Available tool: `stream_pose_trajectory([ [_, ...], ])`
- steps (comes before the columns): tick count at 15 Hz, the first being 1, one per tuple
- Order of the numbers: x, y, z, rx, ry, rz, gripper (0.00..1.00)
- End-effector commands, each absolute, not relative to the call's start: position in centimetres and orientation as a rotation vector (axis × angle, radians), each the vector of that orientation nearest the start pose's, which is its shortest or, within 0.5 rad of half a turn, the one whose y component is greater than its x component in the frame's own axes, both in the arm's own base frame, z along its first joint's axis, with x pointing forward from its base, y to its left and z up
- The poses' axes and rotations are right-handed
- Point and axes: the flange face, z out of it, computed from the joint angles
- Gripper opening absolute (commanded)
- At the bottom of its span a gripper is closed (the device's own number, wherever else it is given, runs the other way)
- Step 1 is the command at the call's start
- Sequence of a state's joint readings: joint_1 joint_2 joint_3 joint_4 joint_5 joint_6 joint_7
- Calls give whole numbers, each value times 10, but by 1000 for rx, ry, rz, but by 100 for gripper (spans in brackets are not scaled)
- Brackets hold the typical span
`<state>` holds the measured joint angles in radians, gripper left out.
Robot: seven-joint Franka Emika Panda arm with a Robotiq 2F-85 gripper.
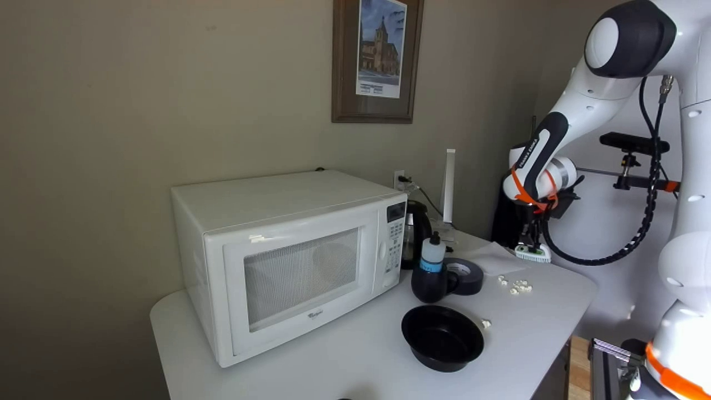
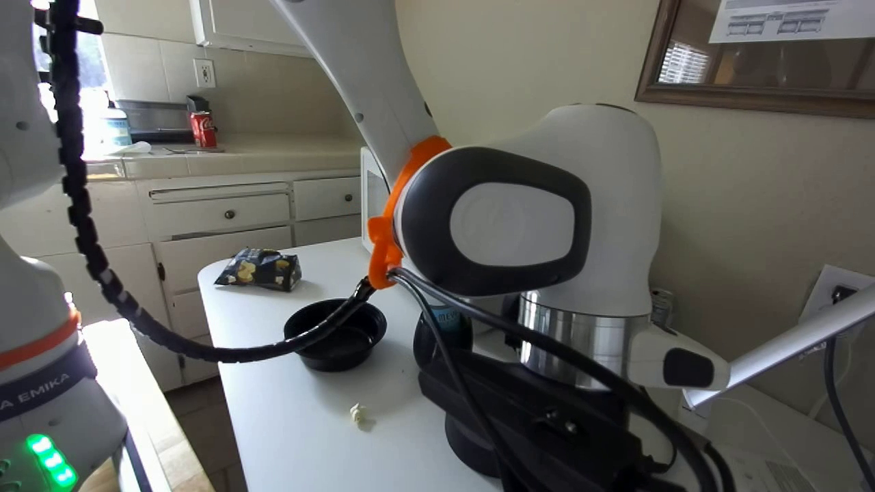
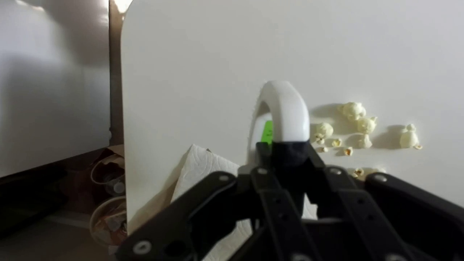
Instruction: Pick up the brush and sweep away the items on the table
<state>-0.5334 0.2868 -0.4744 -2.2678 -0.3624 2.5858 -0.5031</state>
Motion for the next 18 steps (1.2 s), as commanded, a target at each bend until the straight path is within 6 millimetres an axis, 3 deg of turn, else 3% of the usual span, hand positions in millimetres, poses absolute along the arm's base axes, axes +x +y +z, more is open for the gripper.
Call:
stream_pose_trajectory([
  [1, 296, -457, 236, -3319, 201, 294, 6],
  [11, 282, -479, 207, -3240, -284, 287, 6],
  [18, 295, -468, 181, -3197, -442, 272, 6],
])
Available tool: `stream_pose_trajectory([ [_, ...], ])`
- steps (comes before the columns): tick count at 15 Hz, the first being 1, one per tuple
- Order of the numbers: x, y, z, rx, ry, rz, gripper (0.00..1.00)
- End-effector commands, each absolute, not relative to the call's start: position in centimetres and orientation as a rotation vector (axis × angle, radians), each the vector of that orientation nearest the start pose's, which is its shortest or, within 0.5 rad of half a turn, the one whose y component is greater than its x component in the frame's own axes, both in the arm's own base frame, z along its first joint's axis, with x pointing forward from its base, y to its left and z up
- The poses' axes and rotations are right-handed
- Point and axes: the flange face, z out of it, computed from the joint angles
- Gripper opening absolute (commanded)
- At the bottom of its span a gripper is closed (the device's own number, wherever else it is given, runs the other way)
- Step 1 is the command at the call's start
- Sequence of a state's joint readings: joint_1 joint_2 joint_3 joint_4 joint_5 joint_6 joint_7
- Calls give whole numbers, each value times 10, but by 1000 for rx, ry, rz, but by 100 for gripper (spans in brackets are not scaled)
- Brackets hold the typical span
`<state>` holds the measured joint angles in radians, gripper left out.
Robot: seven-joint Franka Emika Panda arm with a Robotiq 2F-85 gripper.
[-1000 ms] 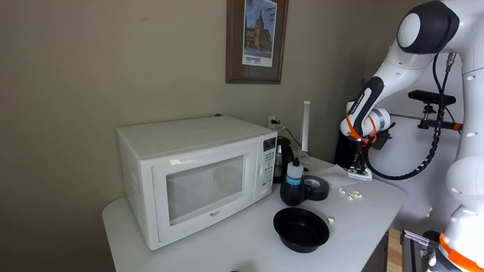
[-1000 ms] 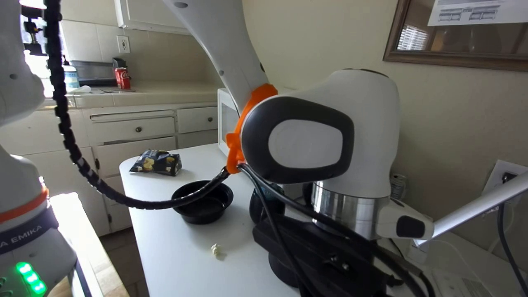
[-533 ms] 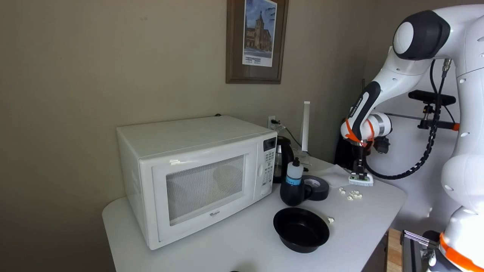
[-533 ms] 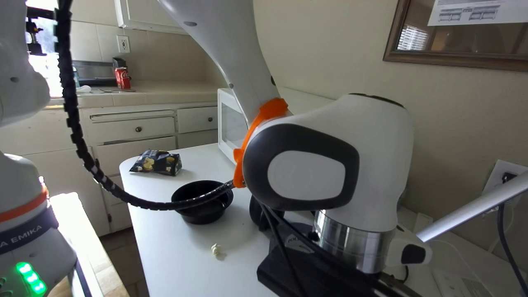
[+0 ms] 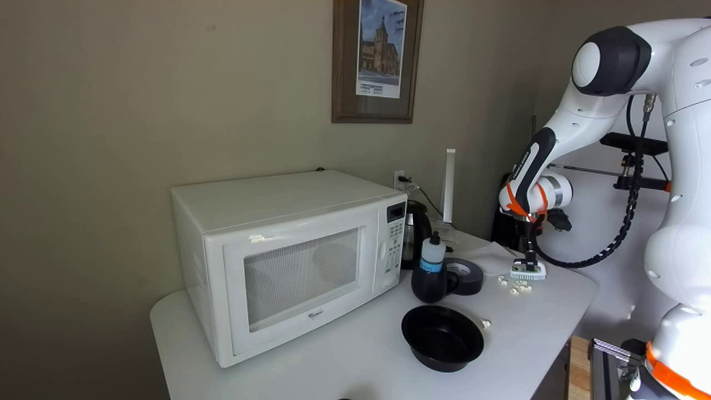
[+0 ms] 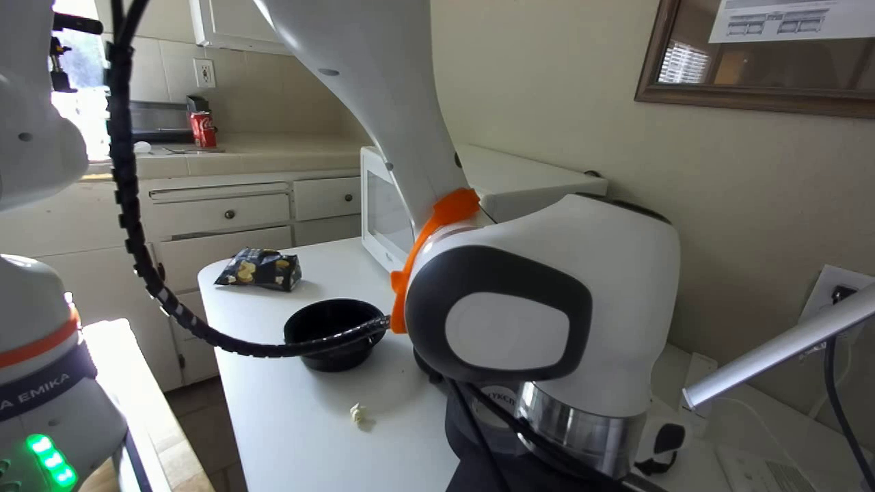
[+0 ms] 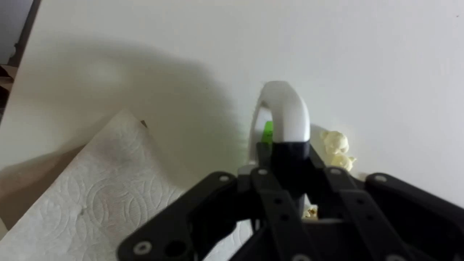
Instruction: Pick up the brush and sweep away the items on the table
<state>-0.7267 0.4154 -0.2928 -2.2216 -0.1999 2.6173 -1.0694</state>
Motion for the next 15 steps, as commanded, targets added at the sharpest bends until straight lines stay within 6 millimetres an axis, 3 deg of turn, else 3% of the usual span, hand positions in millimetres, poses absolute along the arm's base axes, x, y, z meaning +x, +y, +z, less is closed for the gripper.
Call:
stream_pose_trajectory([
  [1, 297, -467, 178, -3198, -448, 260, 6],
  [5, 303, -462, 177, -3200, -467, 234, 6],
  [10, 298, -442, 160, -3170, -522, 290, 6],
  [15, 289, -419, 156, -3165, -544, 293, 6],
])
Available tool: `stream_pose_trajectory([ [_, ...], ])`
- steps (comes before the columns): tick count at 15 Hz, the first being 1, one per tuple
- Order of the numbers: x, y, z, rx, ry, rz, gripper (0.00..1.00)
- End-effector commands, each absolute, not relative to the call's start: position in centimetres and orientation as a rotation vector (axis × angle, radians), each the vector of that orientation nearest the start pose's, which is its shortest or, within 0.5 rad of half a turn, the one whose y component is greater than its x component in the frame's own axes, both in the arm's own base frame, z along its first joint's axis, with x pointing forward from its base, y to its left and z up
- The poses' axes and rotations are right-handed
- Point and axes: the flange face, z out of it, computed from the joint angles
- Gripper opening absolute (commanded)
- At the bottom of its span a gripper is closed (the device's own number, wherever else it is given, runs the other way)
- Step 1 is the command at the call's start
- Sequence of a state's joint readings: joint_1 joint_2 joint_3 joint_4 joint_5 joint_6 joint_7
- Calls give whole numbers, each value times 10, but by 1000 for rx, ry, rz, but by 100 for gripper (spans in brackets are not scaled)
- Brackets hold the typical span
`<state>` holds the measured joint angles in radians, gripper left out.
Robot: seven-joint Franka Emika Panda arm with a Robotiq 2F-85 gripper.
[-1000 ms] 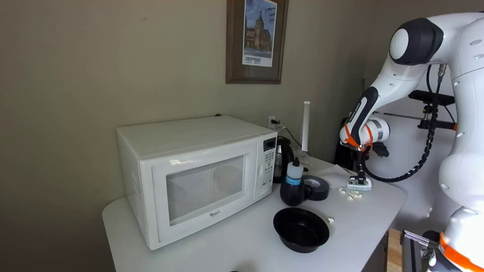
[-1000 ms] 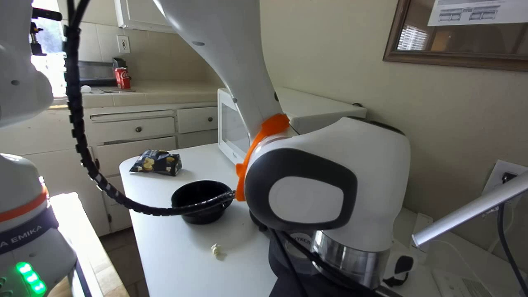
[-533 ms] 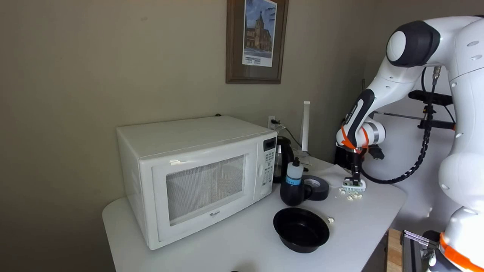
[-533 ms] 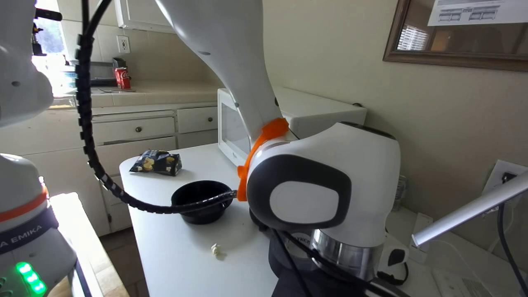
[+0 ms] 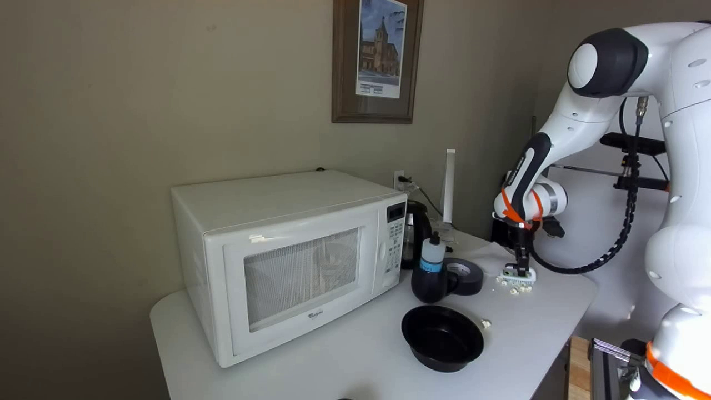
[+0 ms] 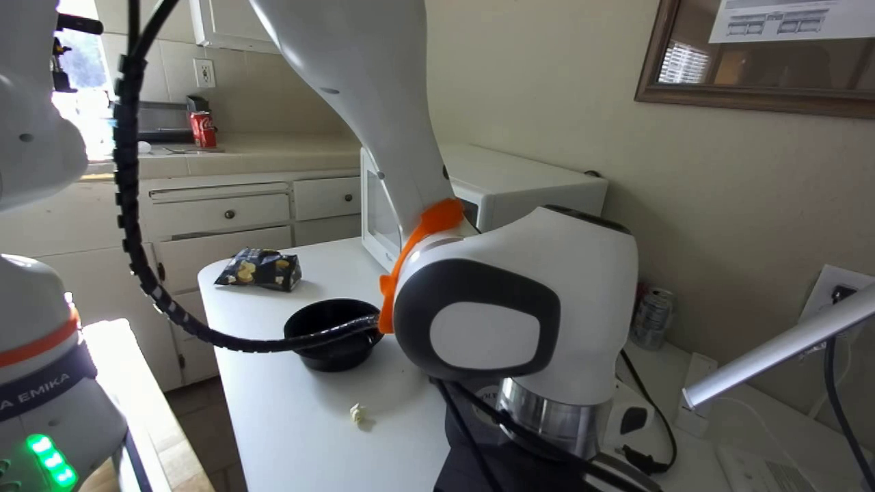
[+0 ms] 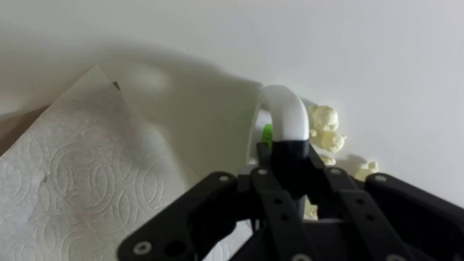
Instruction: Pick up the brush and sweep away the items on the table
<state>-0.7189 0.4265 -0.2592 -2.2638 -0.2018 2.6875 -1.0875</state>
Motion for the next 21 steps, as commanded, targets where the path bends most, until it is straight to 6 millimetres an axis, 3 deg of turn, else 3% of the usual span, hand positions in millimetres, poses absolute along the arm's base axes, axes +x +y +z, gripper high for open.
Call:
stream_pose_trajectory([
  [1, 287, -412, 156, -3172, -535, 291, 6],
  [5, 271, -384, 156, -3193, -470, 288, 6],
  [11, 247, -312, 138, -3156, -293, 223, 6],
  [17, 257, -285, 183, -3183, -177, 12, 6],
  [19, 265, -286, 206, -3206, -149, -66, 6],
  [21, 275, -299, 228, -3213, -110, -118, 6],
])
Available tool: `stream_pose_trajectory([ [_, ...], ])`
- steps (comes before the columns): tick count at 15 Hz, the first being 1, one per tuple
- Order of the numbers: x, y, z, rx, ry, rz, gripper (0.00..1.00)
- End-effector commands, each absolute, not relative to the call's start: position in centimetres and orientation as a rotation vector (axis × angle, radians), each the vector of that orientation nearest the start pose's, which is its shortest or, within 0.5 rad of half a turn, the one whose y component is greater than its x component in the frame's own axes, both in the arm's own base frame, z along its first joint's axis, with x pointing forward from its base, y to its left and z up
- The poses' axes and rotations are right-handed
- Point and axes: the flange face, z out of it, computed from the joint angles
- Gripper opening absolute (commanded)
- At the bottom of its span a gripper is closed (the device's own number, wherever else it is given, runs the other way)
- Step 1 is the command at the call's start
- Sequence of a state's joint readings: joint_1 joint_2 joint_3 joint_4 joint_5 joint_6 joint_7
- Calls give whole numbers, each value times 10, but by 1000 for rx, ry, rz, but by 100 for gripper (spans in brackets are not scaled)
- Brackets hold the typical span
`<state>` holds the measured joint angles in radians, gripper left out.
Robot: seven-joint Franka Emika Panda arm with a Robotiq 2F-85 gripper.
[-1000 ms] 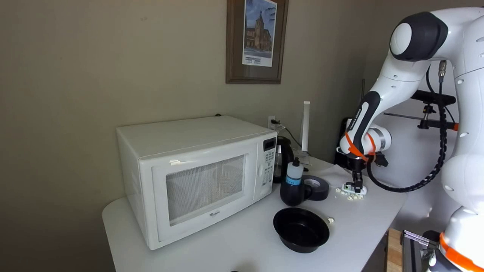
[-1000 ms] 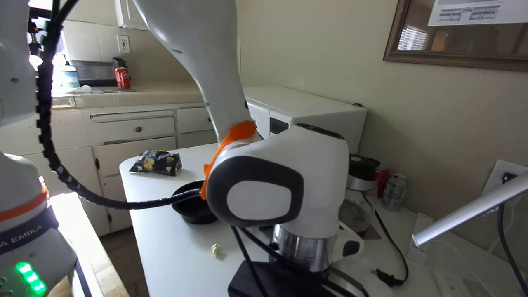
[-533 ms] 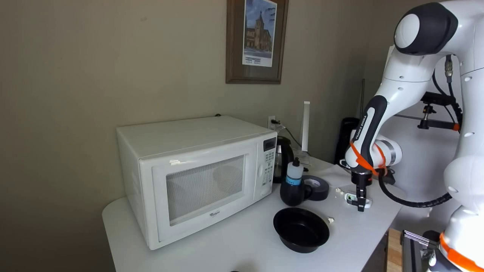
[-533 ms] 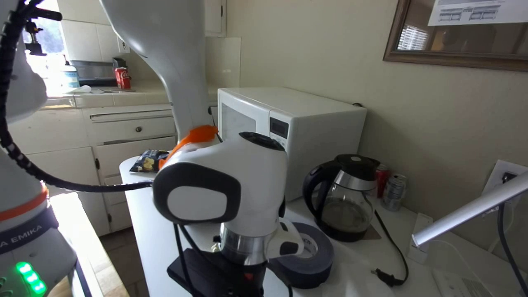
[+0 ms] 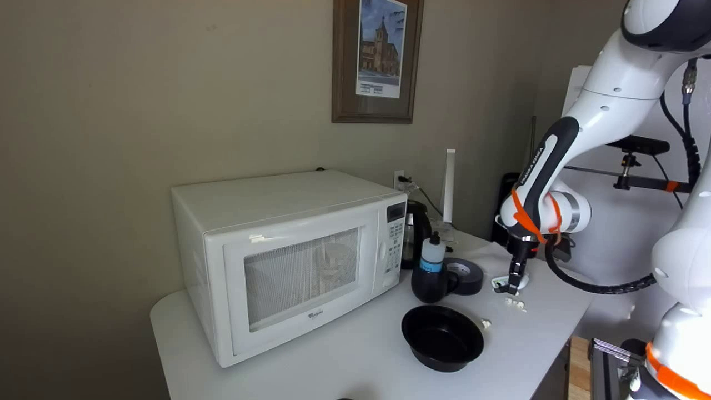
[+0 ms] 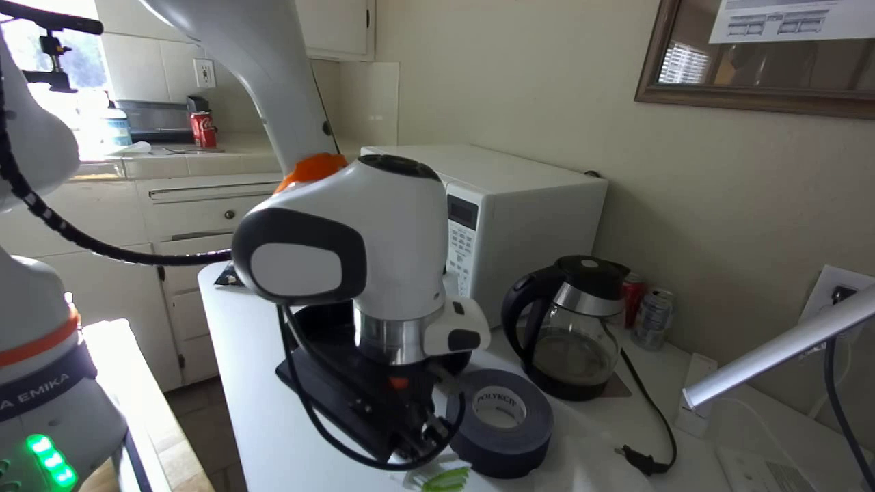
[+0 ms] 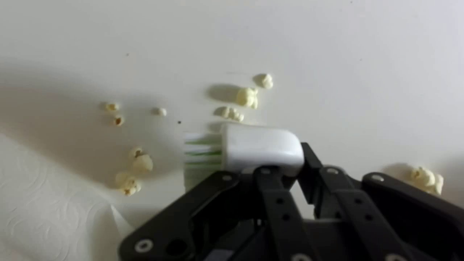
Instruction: Pick up the brush and sweep away the items on the table
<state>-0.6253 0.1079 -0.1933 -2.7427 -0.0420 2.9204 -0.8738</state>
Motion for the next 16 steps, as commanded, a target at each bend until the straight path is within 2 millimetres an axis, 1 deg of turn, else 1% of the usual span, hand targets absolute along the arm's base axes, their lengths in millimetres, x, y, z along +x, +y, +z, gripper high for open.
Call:
stream_pose_trajectory([
  [1, 271, -301, 238, -3221, -91, -145, 6],
  [4, 266, -320, 265, -3180, -40, -197, 6],
  [7, 257, -349, 279, -3153, 36, -215, 6],
  [8, 254, -361, 284, -3187, 74, -268, 6],
  [9, 253, -373, 286, -3206, 49, -287, 6],
  [10, 252, -383, 287, -3177, -41, -266, 6],
  [13, 249, -403, 290, -3061, -112, -332, 6],
  [16, 249, -420, 283, -3036, -121, -314, 6],
])
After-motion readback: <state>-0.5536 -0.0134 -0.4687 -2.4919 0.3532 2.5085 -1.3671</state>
